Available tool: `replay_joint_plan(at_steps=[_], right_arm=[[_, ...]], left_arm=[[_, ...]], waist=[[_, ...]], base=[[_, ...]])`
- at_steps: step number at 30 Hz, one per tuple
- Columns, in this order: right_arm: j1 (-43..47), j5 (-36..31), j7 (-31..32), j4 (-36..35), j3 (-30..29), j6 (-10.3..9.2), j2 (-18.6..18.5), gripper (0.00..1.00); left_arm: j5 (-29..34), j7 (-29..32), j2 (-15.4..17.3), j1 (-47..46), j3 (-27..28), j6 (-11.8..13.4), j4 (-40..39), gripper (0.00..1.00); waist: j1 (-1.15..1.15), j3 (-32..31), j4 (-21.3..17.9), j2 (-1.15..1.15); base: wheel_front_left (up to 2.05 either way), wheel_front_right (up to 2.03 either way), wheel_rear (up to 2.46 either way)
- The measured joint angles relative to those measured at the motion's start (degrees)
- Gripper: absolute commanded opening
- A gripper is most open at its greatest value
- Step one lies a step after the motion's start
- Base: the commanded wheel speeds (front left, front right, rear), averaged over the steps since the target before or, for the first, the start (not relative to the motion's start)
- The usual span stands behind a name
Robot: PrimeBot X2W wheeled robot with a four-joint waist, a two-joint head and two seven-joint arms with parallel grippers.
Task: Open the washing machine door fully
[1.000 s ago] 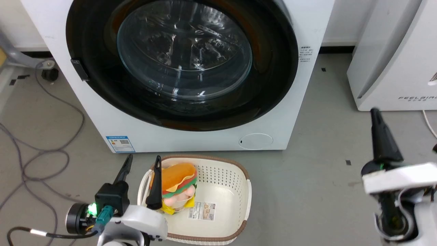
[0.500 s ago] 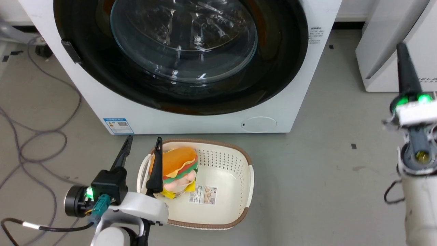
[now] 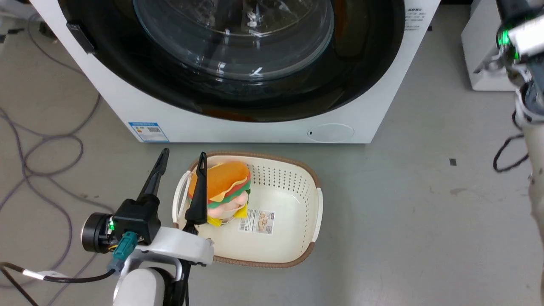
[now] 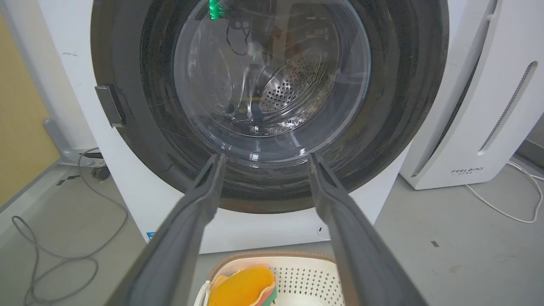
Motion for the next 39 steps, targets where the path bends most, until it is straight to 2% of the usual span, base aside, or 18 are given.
replay_joint_plan(at_steps=[9, 21, 27, 39], right_arm=[[-11.79, 4.64, 10.14, 6.83, 8.88, 0.00, -1.21, 0.00], [-26.76, 10.65, 18.16, 18.69, 18.12, 0.00, -0.94, 0.00], [-31.74, 13.22, 22.50, 23.35, 22.93, 0.00, 0.24, 0.00], [-40.22, 21.46, 30.91, 30.83, 28.70, 0.00, 0.65, 0.00]], left_arm=[[-0.47, -1.09, 0.00, -1.67, -0.41, -0.42, -0.73, 1.00], [-1.14, -2.38, 0.00, -3.88, -1.26, -0.48, -1.18, 1.00], [-2.10, -3.03, 0.00, -5.06, -1.67, -0.58, -1.04, 1.00], [-2.96, -4.66, 0.00, -6.73, -2.94, -0.98, -0.67, 1.00]], waist=[[-0.01, 3.04, 0.46, 0.00], [-0.01, 7.31, 0.54, 0.00], [-0.01, 9.44, 0.32, 0.00], [-0.01, 11.35, 0.43, 0.00]], base=[[0.00, 0.00, 0.00], [0.00, 0.00, 0.00], [0.00, 0.00, 0.00], [0.00, 0.00, 0.00]])
